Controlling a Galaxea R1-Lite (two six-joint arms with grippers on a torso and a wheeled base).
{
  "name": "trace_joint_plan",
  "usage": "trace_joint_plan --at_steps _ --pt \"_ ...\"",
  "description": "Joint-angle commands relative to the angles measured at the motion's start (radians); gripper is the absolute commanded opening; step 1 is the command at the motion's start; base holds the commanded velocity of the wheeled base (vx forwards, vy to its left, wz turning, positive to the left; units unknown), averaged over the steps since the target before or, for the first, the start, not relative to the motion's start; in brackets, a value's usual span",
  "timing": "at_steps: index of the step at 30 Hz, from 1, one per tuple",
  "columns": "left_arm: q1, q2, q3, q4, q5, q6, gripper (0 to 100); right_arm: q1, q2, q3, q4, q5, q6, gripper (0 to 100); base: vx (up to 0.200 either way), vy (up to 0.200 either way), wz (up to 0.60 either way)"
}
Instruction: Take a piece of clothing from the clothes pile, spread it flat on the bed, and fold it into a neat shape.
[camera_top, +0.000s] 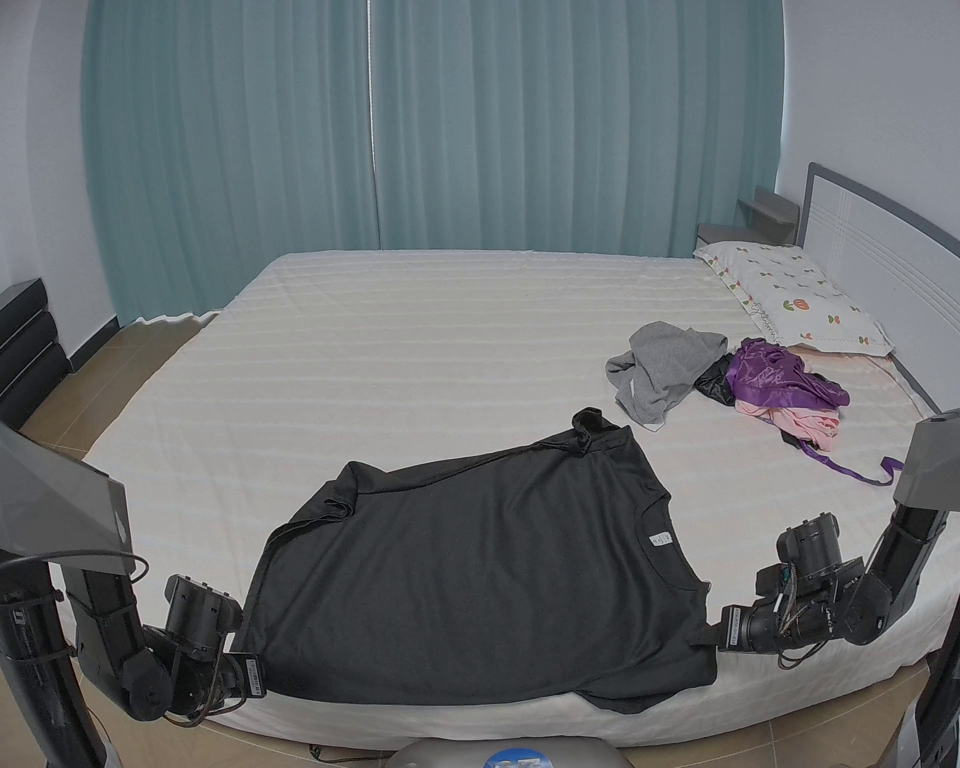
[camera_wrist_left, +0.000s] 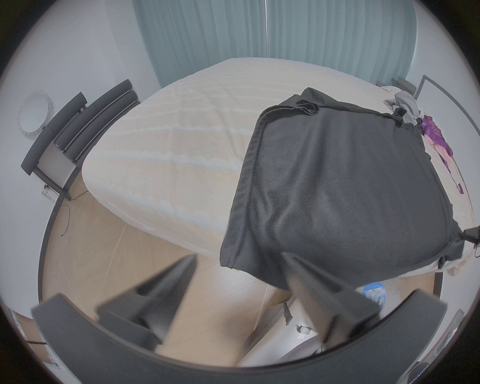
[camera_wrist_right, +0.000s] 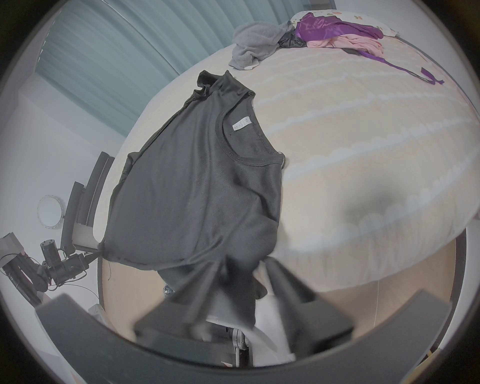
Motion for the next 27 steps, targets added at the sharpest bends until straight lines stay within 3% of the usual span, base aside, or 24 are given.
trace_joint_plan --at_steps 1,7,15,19,20,27 --pt "-0.008 0.031 -0.003 -0.001 -0.001 -0.005 100 0.0 0.088 -0.05 0.0 0.004 0.002 100 0.0 0.0 0.0" --pt "-0.008 0.029 -0.007 -0.003 0.001 -0.004 100 -0.009 0.108 -0.067 -0.059 0.0 0.004 100 0.0 0.0 0.0" --pt "0.002 0.019 -0.016 -0.003 0.001 -0.005 100 -0.013 0.221 -0.055 -0.257 -0.005 0.011 100 0.0 0.0 0.0" --pt "0.004 0.019 -0.017 -0.003 0.001 -0.007 100 -0.019 0.22 -0.056 -0.264 -0.02 0.011 100 0.0 0.0 0.0" --pt "0.004 0.019 -0.017 -0.003 0.001 -0.007 100 -0.021 0.214 -0.053 -0.264 -0.023 0.011 0 0.0 0.0 0.0" --pt "0.008 0.01 -0.025 -0.003 -0.001 -0.007 100 -0.078 0.152 0.013 -0.261 -0.022 0.002 0 0.0 0.0 0.0"
